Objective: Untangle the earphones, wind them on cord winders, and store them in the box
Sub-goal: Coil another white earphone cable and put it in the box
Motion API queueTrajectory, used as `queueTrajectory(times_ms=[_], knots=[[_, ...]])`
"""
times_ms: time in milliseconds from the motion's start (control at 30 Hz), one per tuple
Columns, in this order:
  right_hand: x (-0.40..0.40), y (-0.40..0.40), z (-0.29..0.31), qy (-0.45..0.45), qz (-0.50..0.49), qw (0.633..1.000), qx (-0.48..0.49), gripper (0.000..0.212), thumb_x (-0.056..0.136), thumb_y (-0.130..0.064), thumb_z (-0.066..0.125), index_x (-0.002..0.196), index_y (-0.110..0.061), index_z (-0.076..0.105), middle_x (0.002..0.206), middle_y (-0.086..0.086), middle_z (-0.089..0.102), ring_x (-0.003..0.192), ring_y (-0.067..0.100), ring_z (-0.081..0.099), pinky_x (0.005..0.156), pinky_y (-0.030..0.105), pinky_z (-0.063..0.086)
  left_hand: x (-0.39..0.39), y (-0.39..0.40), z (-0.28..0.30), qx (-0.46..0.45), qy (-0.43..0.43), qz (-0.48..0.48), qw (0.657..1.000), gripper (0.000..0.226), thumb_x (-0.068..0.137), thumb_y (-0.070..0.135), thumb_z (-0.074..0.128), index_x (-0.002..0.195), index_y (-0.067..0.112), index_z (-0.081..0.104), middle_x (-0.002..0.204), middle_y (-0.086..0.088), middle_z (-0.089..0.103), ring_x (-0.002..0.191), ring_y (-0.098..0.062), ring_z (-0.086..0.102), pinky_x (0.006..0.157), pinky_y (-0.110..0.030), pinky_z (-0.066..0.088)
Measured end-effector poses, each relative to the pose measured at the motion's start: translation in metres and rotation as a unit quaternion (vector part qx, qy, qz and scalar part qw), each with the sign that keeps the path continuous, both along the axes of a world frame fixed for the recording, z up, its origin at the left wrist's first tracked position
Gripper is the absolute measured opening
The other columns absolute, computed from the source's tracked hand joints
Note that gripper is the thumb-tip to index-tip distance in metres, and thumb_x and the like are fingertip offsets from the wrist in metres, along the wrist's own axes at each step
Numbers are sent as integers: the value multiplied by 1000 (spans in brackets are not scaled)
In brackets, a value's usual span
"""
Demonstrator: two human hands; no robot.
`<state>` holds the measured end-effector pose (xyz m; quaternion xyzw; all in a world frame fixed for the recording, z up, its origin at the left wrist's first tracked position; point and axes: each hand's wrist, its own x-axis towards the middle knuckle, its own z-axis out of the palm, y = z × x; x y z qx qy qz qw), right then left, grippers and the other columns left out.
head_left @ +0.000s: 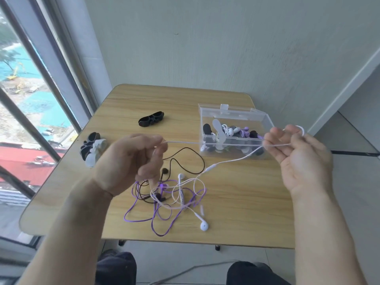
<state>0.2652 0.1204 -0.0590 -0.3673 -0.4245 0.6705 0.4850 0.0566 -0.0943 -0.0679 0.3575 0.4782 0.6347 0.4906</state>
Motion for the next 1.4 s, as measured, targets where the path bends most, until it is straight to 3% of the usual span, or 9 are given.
queueTrajectory(times_ms=[167,300,467,567,633,767,1000,1200,1400], knots=[[4,4,-6,-263,69,960,66,35,106,-26,47,88,-2,64,80,16,72,58,24,70,58,37,60,3,-2,7,3,-17,95,995,18,92,23,50,79,10,53,48,2,30,41,-13,13,39,-21,27],[6,-8,1,-614,123,744,234,48,96,-46,55,84,-3,70,77,10,72,75,30,65,69,34,47,15,7,3,-28,14,84,996,16,95,26,51,91,13,61,51,4,26,43,-9,13,42,-20,9],[-19,-46,16,-326,341,813,341,49,84,-62,64,128,-41,59,121,-17,64,118,-2,58,96,28,48,40,19,-6,-74,106,-13,992,28,94,33,50,89,13,68,54,0,29,43,-11,19,39,-16,21],[-26,-52,3,-274,452,800,286,44,77,-58,70,114,-35,68,100,-3,75,94,18,73,88,47,58,51,24,-9,-86,149,-33,985,32,96,32,53,75,9,58,52,-1,34,43,-12,22,40,-19,22],[-27,-48,2,-288,440,797,295,40,72,-58,73,100,-29,72,88,1,76,83,26,74,81,48,59,50,24,-9,-105,172,-41,979,34,98,30,55,69,13,57,51,0,35,42,-12,23,40,-18,22],[-27,-47,2,-257,438,814,282,22,71,-38,77,84,-21,75,70,-4,74,62,1,65,60,13,48,44,23,-9,-128,168,-77,974,28,104,24,50,84,13,67,53,2,35,43,-11,24,39,-17,21],[-18,-11,-6,-230,138,903,337,13,88,-37,68,79,-27,69,68,-10,69,57,-2,56,59,12,44,27,5,-10,-129,99,-136,977,33,96,34,45,79,14,66,54,-2,38,44,-14,26,41,-18,25],[-7,9,-19,-358,6,859,366,19,97,-33,63,81,-24,64,71,-10,65,66,17,60,62,28,43,17,2,-9,-40,-33,-87,995,28,95,21,43,88,11,67,61,-7,47,44,-17,39,46,-22,37],[-11,4,-30,-486,173,785,343,21,91,-29,72,75,-16,69,54,-9,55,49,4,50,53,13,38,29,15,-6,17,-38,56,998,21,96,22,55,93,7,70,59,-6,52,37,-15,42,36,-18,25]])
